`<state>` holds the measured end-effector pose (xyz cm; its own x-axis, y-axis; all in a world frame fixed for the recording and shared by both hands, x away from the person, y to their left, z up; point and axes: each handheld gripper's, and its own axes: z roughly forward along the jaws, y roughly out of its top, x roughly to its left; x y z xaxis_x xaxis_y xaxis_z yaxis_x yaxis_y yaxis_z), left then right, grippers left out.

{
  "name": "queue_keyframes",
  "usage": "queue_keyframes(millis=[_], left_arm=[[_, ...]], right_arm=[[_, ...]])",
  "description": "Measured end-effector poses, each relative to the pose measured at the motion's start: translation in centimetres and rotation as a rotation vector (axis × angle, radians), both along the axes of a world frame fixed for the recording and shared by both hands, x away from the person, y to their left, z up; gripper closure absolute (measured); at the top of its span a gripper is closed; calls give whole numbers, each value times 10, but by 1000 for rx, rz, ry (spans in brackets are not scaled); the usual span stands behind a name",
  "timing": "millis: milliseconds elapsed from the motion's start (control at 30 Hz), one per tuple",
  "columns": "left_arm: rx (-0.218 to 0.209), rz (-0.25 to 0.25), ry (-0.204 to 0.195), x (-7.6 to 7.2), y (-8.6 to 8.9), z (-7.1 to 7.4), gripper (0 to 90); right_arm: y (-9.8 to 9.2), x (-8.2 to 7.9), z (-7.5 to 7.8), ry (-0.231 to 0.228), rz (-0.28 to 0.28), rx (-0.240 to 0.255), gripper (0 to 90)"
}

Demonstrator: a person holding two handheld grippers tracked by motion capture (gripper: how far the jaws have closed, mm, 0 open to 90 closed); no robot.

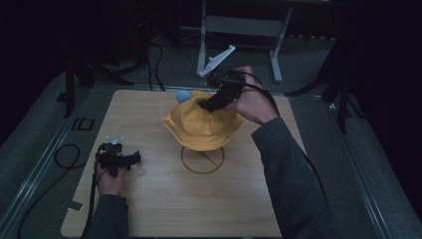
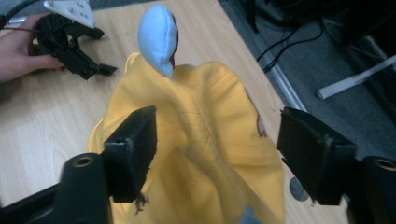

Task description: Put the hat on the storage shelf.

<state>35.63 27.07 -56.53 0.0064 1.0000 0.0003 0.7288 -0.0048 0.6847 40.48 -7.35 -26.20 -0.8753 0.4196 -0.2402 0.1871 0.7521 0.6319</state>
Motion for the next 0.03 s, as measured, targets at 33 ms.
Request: queue_keyframes(millis=[33], left_arm=[[0, 0, 0, 0, 0, 0, 11]], right_arm=[[-2, -1, 1, -11, -3, 5, 227]])
